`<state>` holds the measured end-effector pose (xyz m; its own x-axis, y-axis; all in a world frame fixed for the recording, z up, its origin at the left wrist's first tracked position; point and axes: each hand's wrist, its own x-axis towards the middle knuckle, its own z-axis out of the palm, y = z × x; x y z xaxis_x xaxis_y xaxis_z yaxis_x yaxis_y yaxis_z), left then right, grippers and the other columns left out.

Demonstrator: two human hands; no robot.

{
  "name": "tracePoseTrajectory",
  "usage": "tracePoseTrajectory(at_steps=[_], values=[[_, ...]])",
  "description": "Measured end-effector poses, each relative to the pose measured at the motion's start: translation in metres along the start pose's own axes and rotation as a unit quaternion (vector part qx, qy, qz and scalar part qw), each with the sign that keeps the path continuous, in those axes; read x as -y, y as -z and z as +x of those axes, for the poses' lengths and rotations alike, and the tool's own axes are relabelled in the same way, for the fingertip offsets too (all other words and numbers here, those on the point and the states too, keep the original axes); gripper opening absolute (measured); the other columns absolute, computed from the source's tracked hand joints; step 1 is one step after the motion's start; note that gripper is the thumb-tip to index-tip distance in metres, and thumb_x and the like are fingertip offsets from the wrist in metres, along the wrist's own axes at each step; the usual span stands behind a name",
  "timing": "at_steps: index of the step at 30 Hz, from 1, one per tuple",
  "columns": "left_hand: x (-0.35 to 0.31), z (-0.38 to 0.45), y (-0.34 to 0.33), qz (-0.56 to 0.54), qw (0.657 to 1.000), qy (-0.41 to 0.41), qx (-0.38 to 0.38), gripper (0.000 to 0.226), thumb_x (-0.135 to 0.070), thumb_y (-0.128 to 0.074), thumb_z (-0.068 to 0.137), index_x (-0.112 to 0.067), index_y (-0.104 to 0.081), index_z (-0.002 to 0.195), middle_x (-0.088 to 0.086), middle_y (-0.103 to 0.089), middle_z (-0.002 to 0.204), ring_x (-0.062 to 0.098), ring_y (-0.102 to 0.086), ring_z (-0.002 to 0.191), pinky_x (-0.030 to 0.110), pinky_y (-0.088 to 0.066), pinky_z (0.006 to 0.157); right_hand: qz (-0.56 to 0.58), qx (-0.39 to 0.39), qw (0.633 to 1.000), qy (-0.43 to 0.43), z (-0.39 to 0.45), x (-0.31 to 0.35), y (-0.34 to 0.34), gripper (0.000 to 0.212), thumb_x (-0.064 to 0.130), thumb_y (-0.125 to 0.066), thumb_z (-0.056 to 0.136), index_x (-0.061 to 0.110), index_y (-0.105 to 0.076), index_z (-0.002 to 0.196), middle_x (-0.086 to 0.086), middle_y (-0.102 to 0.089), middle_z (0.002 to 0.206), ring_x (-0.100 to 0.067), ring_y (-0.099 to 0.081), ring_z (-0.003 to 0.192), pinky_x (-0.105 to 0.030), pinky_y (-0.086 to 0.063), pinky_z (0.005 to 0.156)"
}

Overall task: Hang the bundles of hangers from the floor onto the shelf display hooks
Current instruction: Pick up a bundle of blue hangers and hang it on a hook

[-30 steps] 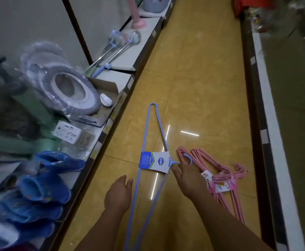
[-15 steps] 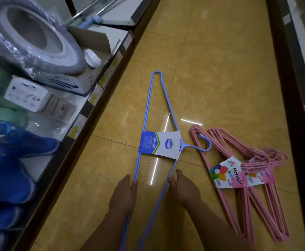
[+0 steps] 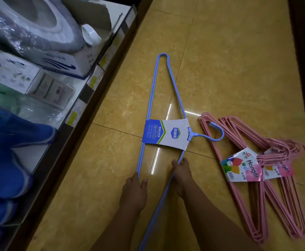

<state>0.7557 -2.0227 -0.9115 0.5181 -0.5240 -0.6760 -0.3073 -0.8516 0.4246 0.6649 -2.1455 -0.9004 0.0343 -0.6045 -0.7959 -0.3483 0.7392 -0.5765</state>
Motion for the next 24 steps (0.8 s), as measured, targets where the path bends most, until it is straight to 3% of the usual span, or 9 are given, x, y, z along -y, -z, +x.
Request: tracePoseTrajectory(at_steps=[2, 4, 6, 9, 12, 15, 20, 22, 24], values=[[-0.005, 0.0, 0.005, -0.001, 1.0, 0.002, 0.007, 0.054, -0.035, -0.033, 0.101, -0.012, -0.022, 0.149, 0.015, -0.032, 0.148, 0.029, -0.037, 0.133, 0.035, -0.032, 0.107, 0.063, -0.006, 0.998, 0.006, -0.005, 0.008, -0.007, 0.038, 0.023, -0.049, 0.098, 0.017, -0.045, 0.136, -0.009, -0.056, 0.102, -0.016, -0.051, 0.082, -0.03, -0.044, 0.072], [-0.013, -0.001, 0.013, -0.003, 1.0, -0.001, 0.001, 0.054, -0.033, -0.034, 0.101, -0.011, -0.022, 0.149, 0.015, -0.032, 0.148, 0.029, -0.037, 0.134, 0.034, -0.031, 0.108, 0.119, -0.013, 0.993, 0.018, -0.013, 0.017, -0.017, 0.022, 0.022, -0.051, 0.098, 0.012, -0.056, 0.116, -0.005, -0.048, 0.073, -0.013, -0.042, 0.062, -0.029, -0.039, 0.06], [-0.025, -0.002, 0.025, -0.002, 1.0, -0.01, -0.014, 0.053, -0.032, -0.035, 0.101, -0.012, -0.022, 0.149, 0.014, -0.031, 0.148, 0.028, -0.037, 0.133, 0.034, -0.032, 0.107, 0.152, -0.023, 0.987, 0.042, -0.025, 0.031, -0.028, 0.014, 0.021, -0.053, 0.097, 0.011, -0.056, 0.089, -0.003, -0.037, 0.06, -0.013, -0.032, 0.053, -0.026, -0.031, 0.052], [-0.045, -0.01, 0.05, -0.006, 0.999, -0.023, -0.046, 0.052, -0.029, -0.035, 0.102, -0.015, -0.02, 0.149, 0.009, -0.03, 0.149, 0.026, -0.037, 0.133, 0.035, -0.034, 0.103, 0.111, -0.037, 0.987, 0.11, -0.044, 0.057, -0.035, 0.032, 0.026, -0.057, 0.095, 0.017, -0.047, 0.065, 0.0, -0.034, 0.059, -0.012, -0.03, 0.055, -0.026, -0.028, 0.052], [-0.066, -0.03, 0.08, -0.009, 0.996, -0.033, -0.079, 0.05, -0.025, -0.036, 0.101, -0.016, -0.022, 0.149, 0.007, -0.032, 0.148, 0.023, -0.038, 0.131, 0.035, -0.037, 0.101, 0.071, -0.033, 0.985, 0.154, -0.075, 0.084, -0.026, 0.024, 0.026, -0.056, 0.096, 0.015, -0.06, 0.076, 0.001, -0.045, 0.063, -0.012, -0.04, 0.061, -0.027, -0.036, 0.063], [-0.087, -0.062, 0.109, -0.003, 0.996, -0.037, -0.085, 0.049, -0.021, -0.037, 0.101, -0.017, -0.023, 0.148, 0.006, -0.034, 0.147, 0.022, -0.04, 0.128, 0.034, -0.039, 0.098, 0.032, -0.063, 0.982, 0.175, -0.112, 0.109, -0.006, 0.026, 0.026, -0.055, 0.095, 0.015, -0.059, 0.073, -0.001, -0.047, 0.063, -0.014, -0.043, 0.063, -0.029, -0.036, 0.065], [-0.139, -0.127, 0.17, -0.005, 0.995, -0.061, -0.083, 0.05, -0.017, -0.04, 0.099, -0.018, -0.025, 0.147, 0.005, -0.035, 0.145, 0.02, -0.04, 0.127, 0.033, -0.039, 0.098, -0.033, -0.108, 0.978, 0.174, -0.197, 0.172, 0.018, 0.048, 0.048, -0.051, 0.093, 0.003, -0.064, 0.083, -0.018, -0.062, 0.082, -0.025, -0.054, 0.072, -0.04, -0.049, 0.074], [-0.161, -0.152, 0.201, -0.01, 0.993, -0.071, -0.092, 0.052, -0.016, -0.042, 0.099, -0.019, -0.025, 0.148, 0.004, -0.034, 0.146, 0.02, -0.04, 0.127, 0.033, -0.04, 0.097, -0.076, -0.11, 0.975, 0.18, -0.235, 0.204, 0.026, 0.056, 0.057, -0.043, 0.093, 0.007, -0.065, 0.082, -0.015, -0.063, 0.082, -0.026, -0.056, 0.074, -0.044, -0.051, 0.078], [-0.179, -0.176, 0.233, -0.011, 0.992, -0.076, -0.104, 0.053, -0.014, -0.043, 0.098, -0.019, -0.025, 0.148, 0.004, -0.034, 0.146, 0.021, -0.04, 0.127, 0.034, -0.04, 0.096, -0.126, -0.109, 0.967, 0.193, -0.271, 0.235, 0.038, 0.054, 0.06, -0.036, 0.094, 0.017, -0.064, 0.076, -0.006, -0.062, 0.073, -0.022, -0.057, 0.072, -0.037, -0.048, 0.07]])
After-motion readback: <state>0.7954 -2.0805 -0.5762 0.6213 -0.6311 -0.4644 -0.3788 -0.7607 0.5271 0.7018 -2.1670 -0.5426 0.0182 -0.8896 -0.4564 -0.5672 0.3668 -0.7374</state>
